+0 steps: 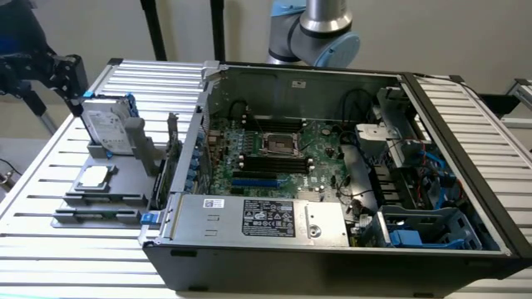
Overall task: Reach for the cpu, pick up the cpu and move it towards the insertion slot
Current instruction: 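Pick up the cpu and move it towards the insertion slot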
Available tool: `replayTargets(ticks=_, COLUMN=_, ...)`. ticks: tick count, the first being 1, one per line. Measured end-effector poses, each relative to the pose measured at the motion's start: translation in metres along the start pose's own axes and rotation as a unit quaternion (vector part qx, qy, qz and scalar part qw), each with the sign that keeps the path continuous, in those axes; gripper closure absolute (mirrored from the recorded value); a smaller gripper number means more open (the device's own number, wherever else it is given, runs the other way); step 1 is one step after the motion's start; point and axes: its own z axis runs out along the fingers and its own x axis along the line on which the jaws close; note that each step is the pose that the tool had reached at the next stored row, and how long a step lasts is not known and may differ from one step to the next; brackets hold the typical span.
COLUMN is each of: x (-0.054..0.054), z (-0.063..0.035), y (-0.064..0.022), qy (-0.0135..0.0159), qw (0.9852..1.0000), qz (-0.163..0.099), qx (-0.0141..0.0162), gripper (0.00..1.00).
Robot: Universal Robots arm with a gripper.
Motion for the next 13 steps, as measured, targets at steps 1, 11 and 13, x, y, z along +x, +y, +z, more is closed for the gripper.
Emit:
replayTargets(ticks=1, x=0.0, z=0.0019, y=-0.0001, qy=0.0, qw=1.0, qz=0.0, qx=0.0, gripper=0.35)
replayTargets(ticks=11, x=0.0, z=0.0199, y=-0.0024, qy=0.0001, qw=1.0, qz=0.0, qx=0.0, gripper=0.35)
replayTargets(ticks=13, x=0.0, z=0.0236, y=-0.0032, qy=0.0, qw=1.0, qz=0.0, qx=0.0, gripper=0.35)
